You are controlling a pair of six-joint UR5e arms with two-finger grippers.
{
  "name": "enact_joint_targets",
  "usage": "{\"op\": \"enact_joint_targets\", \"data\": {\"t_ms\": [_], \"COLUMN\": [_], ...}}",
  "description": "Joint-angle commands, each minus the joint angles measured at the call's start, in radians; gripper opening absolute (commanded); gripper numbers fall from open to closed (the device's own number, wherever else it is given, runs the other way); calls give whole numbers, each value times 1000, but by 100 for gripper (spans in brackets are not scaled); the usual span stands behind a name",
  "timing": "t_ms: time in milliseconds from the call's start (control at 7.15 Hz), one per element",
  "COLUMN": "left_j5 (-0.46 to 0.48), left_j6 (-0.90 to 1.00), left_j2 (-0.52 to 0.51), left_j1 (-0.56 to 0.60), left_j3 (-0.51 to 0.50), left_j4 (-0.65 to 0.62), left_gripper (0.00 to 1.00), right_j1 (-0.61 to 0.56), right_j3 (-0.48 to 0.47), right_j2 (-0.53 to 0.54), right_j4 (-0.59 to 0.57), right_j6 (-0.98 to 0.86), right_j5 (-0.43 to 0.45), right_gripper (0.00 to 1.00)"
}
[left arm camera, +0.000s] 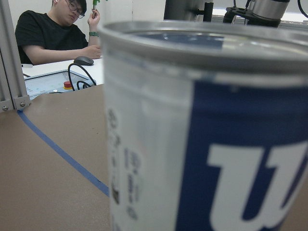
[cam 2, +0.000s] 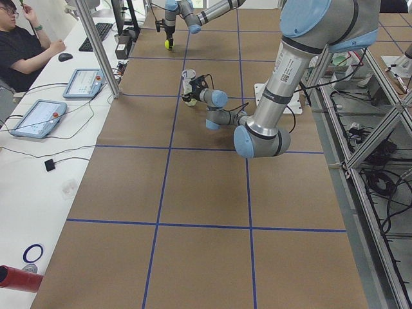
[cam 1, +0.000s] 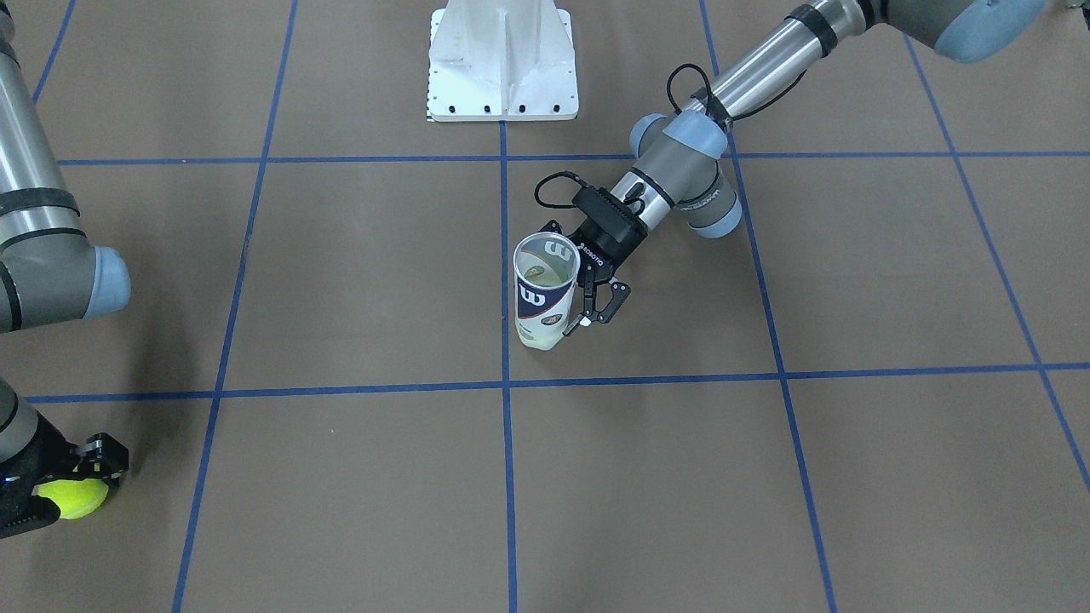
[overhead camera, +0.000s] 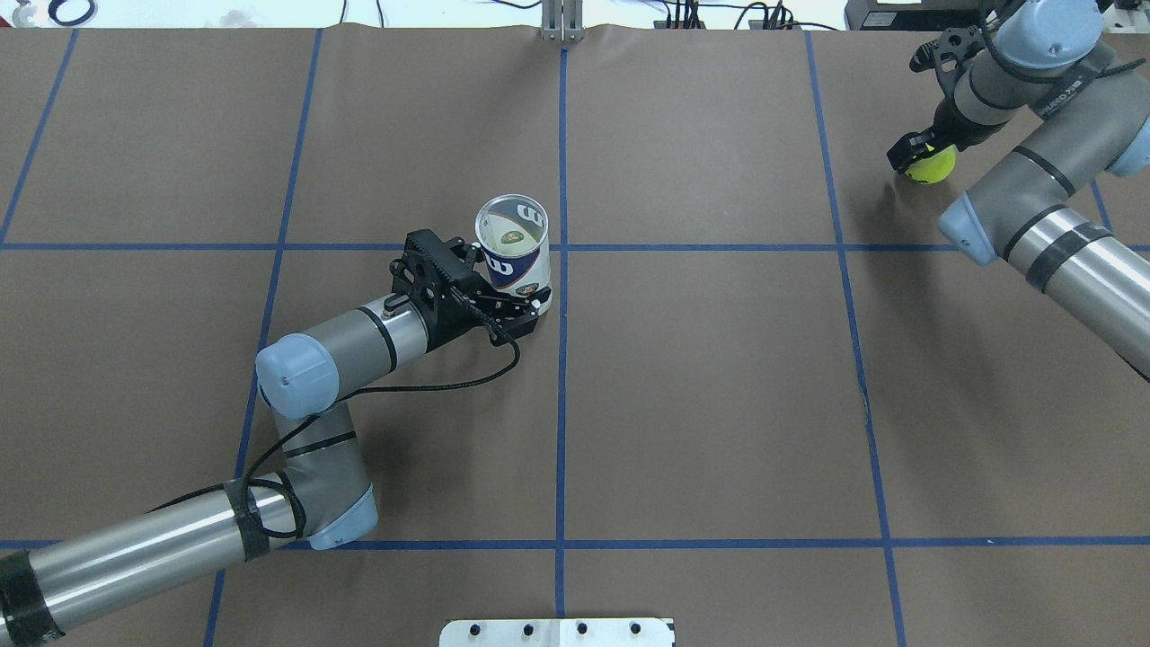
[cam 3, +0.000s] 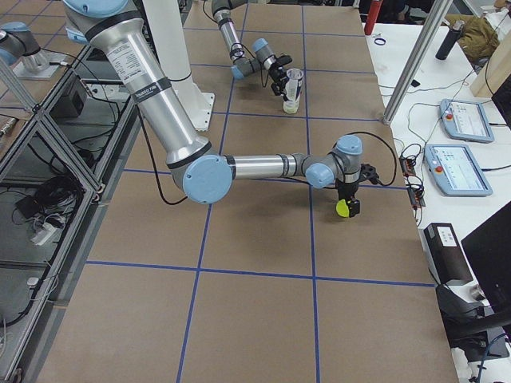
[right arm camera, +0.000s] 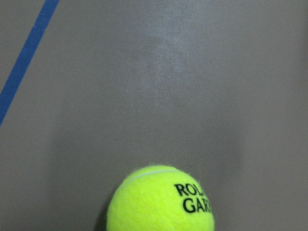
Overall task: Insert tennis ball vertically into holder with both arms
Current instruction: 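Lower the right gripper onto the second yellow ball and grasp it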
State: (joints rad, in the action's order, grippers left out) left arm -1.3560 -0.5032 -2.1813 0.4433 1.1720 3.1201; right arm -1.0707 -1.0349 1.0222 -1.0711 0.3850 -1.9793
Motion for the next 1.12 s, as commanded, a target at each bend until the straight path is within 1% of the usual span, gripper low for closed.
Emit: {"op": "enact_joint_targets", "data": {"t_ms": [0, 140, 280, 420, 560, 699, 839, 979], "left_j5": [0, 0, 0, 0, 0, 0, 0, 0], "left_j6": [0, 0, 0, 0, 0, 0, -2, -2], "left_j2": [0, 0, 0, 0, 0, 0, 0, -2], "left_j1": [0, 0, 0, 2, 3, 3, 3, 3], "left_j3": [0, 0, 0, 0, 2, 2, 3, 5], "left_j4": [0, 0, 0, 1, 2, 2, 3, 3], "left_gripper": [99, 99, 99, 99, 99, 99, 99, 99], "right_j1": [1, 1, 0, -18, -44, -67, -71, -57], "right_j3": [9, 6, -1, -16, -46, -65, -98, -146], "right_j2": [-1, 2, 4, -4, -7, -26, -59, -118], "right_j4": [0, 0, 0, 0, -1, -3, -1, -6], "right_j6": [0, -1, -9, -53, -52, -41, 63, 286], "right_j5": [2, 2, 0, -3, -12, -74, -110, -134], "right_gripper": [79, 66, 36, 0, 0, 0, 0, 0]}}
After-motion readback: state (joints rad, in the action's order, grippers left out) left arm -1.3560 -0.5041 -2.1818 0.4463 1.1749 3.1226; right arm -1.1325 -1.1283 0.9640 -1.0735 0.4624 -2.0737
